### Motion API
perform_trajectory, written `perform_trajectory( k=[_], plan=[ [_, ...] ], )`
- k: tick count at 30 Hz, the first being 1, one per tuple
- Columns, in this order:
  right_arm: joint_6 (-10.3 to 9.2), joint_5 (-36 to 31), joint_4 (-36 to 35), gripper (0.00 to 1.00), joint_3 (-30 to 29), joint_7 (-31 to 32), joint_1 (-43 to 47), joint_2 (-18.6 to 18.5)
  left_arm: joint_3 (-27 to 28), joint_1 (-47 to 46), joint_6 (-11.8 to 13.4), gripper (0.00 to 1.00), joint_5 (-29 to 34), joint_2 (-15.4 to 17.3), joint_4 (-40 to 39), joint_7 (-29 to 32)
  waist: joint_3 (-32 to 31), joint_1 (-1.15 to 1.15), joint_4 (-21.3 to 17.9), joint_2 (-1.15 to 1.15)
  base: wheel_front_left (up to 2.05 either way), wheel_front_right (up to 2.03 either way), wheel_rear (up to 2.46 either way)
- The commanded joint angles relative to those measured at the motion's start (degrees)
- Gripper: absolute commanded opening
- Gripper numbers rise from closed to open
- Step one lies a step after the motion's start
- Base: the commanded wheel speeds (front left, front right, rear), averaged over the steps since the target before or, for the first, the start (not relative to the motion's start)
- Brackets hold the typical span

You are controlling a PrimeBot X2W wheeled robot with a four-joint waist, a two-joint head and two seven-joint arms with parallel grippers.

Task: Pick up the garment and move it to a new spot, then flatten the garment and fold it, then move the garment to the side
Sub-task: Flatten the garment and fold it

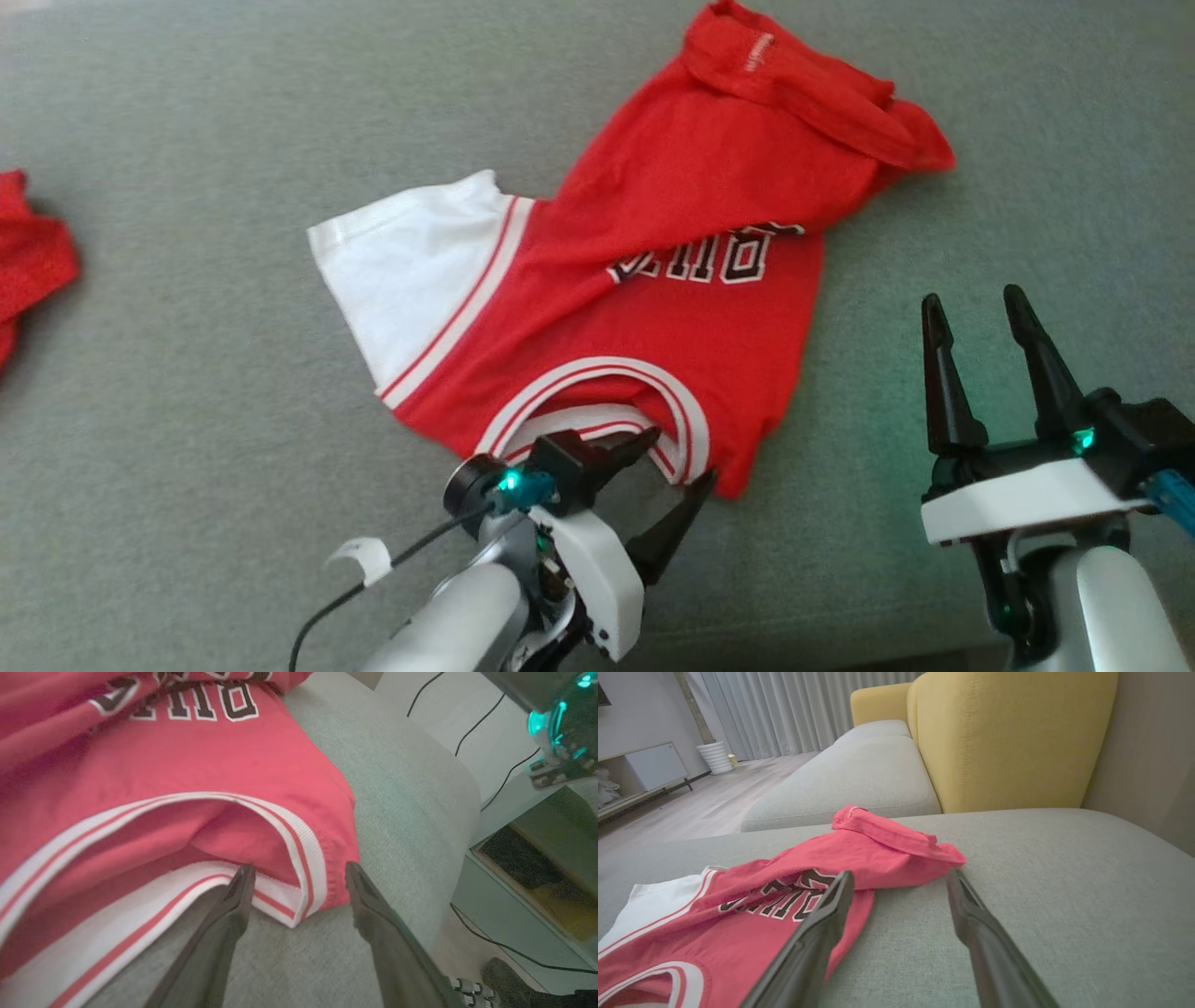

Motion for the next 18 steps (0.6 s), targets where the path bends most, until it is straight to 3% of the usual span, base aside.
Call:
perform_trajectory(
  k=[1, 2, 3, 9, 14, 18],
  plan=[
    [0.42, 0.41, -1.55, 1.00, 1.08, -0.81, -1.54, -0.21, 0.66, -2.16, -0.30, 0.90, -1.67, -0.42, -0.48, -0.58, 0.97, 0.00, -1.02, 0.00, 0.00, 0.00, 0.00],
    [0.42, 0.48, -1.42, 1.00, 1.02, -0.91, -1.59, -0.21, 0.30, -2.41, -0.31, 0.32, -2.59, -0.43, 0.30, -0.41, 1.04, 0.00, -1.11, 0.00, 0.00, 0.00, 0.00],
    [0.42, 0.59, -1.29, 1.00, 0.97, -0.98, -1.65, -0.21, 0.09, -2.67, -0.31, 0.00, -3.29, -0.43, 1.08, -0.33, 1.11, 0.00, -1.17, 0.00, 0.00, 0.00, 0.00],
    [0.42, 1.13, -0.86, 1.00, 0.06, -1.37, -1.50, -0.21, 1.08, -3.02, 0.24, 0.00, -4.47, -0.04, 2.91, -2.07, 0.85, 0.00, -0.24, 0.00, 0.00, 0.00, 0.00],
    [0.42, 1.57, -0.48, 1.00, -1.01, -1.62, -1.44, -0.21, 2.96, -1.02, 1.68, 0.00, -5.22, 2.78, 1.12, -3.38, 0.49, 0.00, 1.55, 0.00, 0.00, 0.00, 0.00],
    [0.42, 1.70, -0.22, 1.00, -1.81, -1.79, -1.10, -0.21, 4.91, 1.95, 4.23, 0.00, -5.72, 6.00, -1.83, -3.42, -0.24, 0.00, 2.88, 0.00, 0.00, 0.00, 0.00]
  ],
)
